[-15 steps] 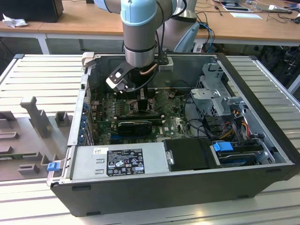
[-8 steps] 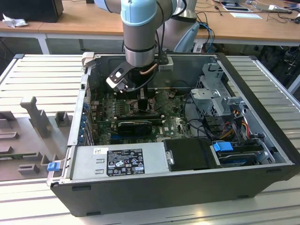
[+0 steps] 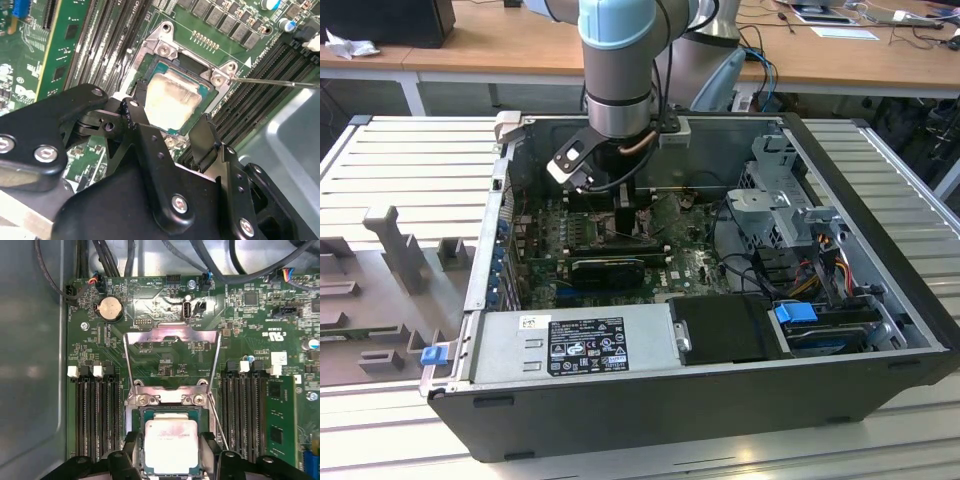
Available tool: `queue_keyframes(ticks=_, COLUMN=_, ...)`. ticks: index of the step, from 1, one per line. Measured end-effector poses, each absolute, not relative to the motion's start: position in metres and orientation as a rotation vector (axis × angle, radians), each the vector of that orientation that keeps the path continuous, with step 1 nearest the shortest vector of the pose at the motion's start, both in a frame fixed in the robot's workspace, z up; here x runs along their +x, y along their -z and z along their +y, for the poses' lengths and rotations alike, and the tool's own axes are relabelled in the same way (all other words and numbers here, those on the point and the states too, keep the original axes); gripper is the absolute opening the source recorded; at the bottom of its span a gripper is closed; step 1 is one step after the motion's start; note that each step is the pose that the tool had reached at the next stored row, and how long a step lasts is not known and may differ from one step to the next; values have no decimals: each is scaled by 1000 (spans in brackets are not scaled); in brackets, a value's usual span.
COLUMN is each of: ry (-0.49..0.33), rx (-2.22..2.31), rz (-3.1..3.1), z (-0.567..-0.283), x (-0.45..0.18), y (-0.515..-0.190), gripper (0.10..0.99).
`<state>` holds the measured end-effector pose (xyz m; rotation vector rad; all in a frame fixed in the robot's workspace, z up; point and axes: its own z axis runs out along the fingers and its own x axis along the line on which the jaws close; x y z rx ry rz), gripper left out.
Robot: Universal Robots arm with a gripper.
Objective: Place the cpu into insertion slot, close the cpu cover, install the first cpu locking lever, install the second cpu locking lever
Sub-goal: 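Place the cpu into insertion slot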
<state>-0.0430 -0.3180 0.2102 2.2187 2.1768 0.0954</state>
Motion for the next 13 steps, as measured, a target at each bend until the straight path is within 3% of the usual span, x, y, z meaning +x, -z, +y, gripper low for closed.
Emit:
queue_keyframes(ticks=1, ry=-91, rx=2216, rz=2175, z=-319, x=-43, y=-212, gripper=592)
queue_keyframes(ticks=5, ry=-73, rx=2208, rz=2168, z=-321, x=-43, y=-212, gripper=341)
queue_keyframes(ticks=6, ry=-73, rx=2208, rz=2168, z=-321, x=-43, y=-212, gripper=220)
queue_keyframes(ticks=8, ry=-73, rx=2208, rz=2168, z=-322, x=-43, y=-213, gripper=106)
queue_keyframes(ticks=13, ry=-72, rx=2208, rz=2168, z=-322, x=-43, y=-217, gripper=106)
